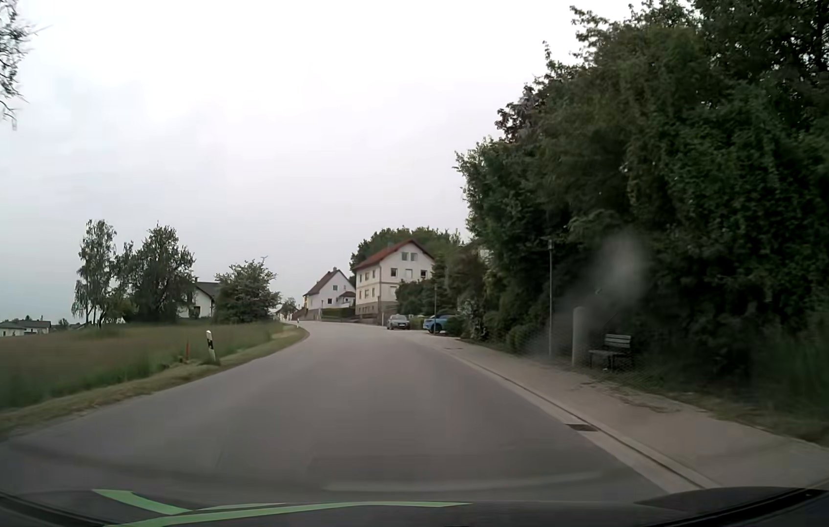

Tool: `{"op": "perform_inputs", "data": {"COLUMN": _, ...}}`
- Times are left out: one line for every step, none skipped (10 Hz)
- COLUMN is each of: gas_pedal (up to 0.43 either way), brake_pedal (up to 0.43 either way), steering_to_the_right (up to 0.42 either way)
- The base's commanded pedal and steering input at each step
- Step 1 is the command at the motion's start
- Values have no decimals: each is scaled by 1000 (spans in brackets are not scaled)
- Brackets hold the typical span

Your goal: Follow the waypoints while adhering to traffic rules and regulations

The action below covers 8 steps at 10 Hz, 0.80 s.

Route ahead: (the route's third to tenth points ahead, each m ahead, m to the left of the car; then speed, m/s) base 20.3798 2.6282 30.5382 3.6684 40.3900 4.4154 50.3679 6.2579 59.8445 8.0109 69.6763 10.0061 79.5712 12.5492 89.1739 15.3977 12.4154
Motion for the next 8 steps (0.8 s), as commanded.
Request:
{"op": "perform_inputs", "data": {"gas_pedal": 130, "brake_pedal": 0, "steering_to_the_right": -13}}
{"op": "perform_inputs", "data": {"gas_pedal": 130, "brake_pedal": 0, "steering_to_the_right": -14}}
{"op": "perform_inputs", "data": {"gas_pedal": 130, "brake_pedal": 0, "steering_to_the_right": -14}}
{"op": "perform_inputs", "data": {"gas_pedal": 130, "brake_pedal": 0, "steering_to_the_right": -14}}
{"op": "perform_inputs", "data": {"gas_pedal": 130, "brake_pedal": 0, "steering_to_the_right": -14}}
{"op": "perform_inputs", "data": {"gas_pedal": 138, "brake_pedal": 0, "steering_to_the_right": -14}}
{"op": "perform_inputs", "data": {"gas_pedal": 138, "brake_pedal": 0, "steering_to_the_right": -14}}
{"op": "perform_inputs", "data": {"gas_pedal": 138, "brake_pedal": 0, "steering_to_the_right": -14}}
